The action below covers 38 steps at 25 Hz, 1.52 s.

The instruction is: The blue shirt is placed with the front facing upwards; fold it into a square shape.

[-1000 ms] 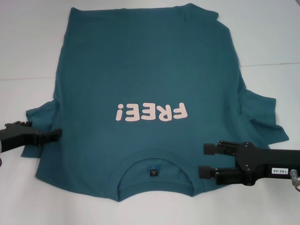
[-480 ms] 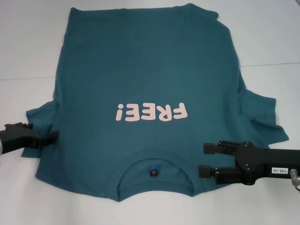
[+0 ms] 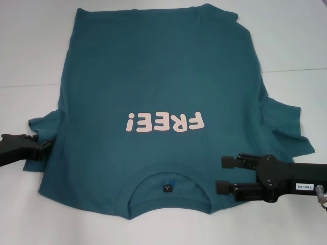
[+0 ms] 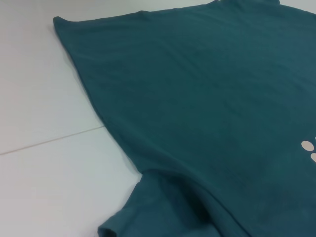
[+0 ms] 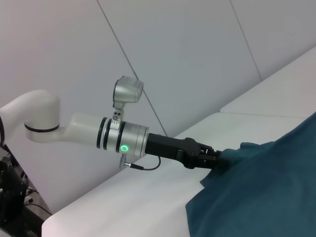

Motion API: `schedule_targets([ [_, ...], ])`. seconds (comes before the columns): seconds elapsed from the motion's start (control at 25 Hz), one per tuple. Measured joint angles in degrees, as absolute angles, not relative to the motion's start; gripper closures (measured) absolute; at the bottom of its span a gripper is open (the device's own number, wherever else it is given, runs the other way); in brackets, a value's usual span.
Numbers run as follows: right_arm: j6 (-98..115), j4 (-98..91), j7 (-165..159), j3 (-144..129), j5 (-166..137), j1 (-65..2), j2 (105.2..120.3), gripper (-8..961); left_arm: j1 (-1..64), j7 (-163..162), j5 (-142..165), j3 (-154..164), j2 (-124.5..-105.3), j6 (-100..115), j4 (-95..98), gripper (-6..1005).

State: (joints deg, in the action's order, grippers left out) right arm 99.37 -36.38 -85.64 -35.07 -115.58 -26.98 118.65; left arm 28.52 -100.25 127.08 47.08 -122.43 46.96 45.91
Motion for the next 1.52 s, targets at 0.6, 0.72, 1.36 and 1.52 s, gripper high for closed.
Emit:
schedule_targets([
  [0.6,99.7,-36.4,-85.6,-35.1,-115.6,-26.6,118.66,10,28.6,-100.3,127.1,47.1,-122.43,46.9,46.0,951],
  [0.72,99.6,-36.4,-85.6,-35.1,-115.6,-26.5,118.66,10,28.6,-100.3,127.4,47.0,-122.43,46.8,46.1,951],
  [1.36,99.4,-35.7,-85.7,-34.9,-115.6,-26.1,118.9,9,28.4,-101.2,128.7,42.5,-120.72,47.9,48.4,951],
  [1.52,99.3,-35.7,-85.7,-34.8,-115.6,-26.1,118.92,9,28.5,-101.6,129.3,42.7,-120.88,48.0,48.6,931],
])
